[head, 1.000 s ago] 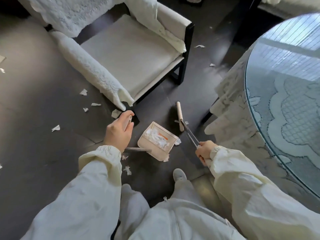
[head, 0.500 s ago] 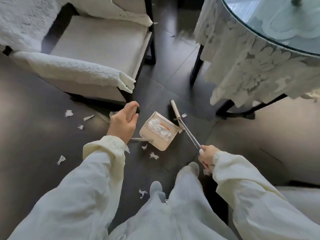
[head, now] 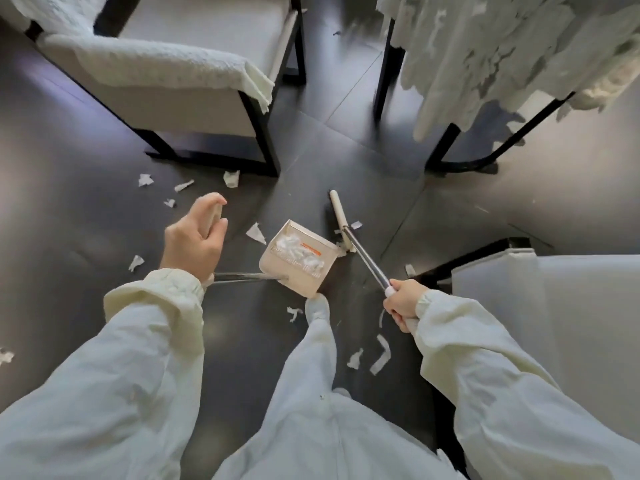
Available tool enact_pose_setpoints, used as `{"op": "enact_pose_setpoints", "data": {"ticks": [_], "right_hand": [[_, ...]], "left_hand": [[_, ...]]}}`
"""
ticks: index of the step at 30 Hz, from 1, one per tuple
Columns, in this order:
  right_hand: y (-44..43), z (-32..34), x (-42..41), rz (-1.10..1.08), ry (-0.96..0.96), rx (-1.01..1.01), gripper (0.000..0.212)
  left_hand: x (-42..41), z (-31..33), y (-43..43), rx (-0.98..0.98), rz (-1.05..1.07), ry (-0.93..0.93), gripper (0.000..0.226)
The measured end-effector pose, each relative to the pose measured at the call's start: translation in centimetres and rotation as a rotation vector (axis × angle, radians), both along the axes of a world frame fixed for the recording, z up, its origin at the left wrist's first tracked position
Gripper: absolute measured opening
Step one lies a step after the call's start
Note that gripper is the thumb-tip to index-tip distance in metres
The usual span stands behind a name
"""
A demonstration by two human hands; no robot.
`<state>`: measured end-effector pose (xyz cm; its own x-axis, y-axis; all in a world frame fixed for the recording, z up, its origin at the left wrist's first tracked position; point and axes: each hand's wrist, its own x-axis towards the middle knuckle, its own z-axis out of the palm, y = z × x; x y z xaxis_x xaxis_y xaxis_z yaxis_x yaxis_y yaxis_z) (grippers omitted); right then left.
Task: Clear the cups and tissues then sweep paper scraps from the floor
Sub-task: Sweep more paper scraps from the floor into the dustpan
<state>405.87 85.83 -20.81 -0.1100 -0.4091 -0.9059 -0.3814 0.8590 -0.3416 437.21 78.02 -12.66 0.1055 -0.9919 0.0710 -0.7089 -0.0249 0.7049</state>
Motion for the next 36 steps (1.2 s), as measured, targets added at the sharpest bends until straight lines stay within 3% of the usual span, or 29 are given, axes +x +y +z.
{"op": "enact_pose_setpoints", "data": {"ticks": [5, 11, 15, 18, 26, 28, 32, 36], "right_hand": [[7.6, 3.3, 3.0, 0.064, -0.037, 0.020, 0.046], [11.7, 8.2, 2.6, -0.238, -0.194, 0.133, 0.017], [14.9, 8.3, 4.5, -0.302, -0.082, -0.038, 0.048], [15.4, 7.3, 4.8, -0.269, 0.068, -0.116, 0.056], [15.3, 2.7, 1.1, -0.135, 0.402, -0.062, 0.039], [15.4, 1.4, 0.6, -0.105, 0.400, -0.015, 0.042], [17.0, 0.2, 2.1, -0.110, 0.188, -0.029, 0.054], [20.5, 0.4, 6.2, -0.073, 0.175, 0.049, 0.063]], "left_hand": [[3.1, 2.0, 7.2, -0.037, 0.126, -0.023, 0.024], [5.4, 2.4, 12.4, -0.057, 0.116, -0.023, 0.024], [6.8, 1.3, 14.5, -0.002, 0.105, -0.014, 0.024], [6.8, 0.6, 14.9, 0.018, 0.089, 0.038, 0.025], [4.4, -0.9, 15.0, 0.019, -0.043, 0.084, 0.026], [3.9, -1.7, 14.7, 0.018, -0.122, 0.064, 0.029], [3.8, -3.1, 14.4, -0.014, -0.234, 0.038, 0.035], [4.7, -3.9, 15.5, -0.018, -0.302, 0.066, 0.035]]}}
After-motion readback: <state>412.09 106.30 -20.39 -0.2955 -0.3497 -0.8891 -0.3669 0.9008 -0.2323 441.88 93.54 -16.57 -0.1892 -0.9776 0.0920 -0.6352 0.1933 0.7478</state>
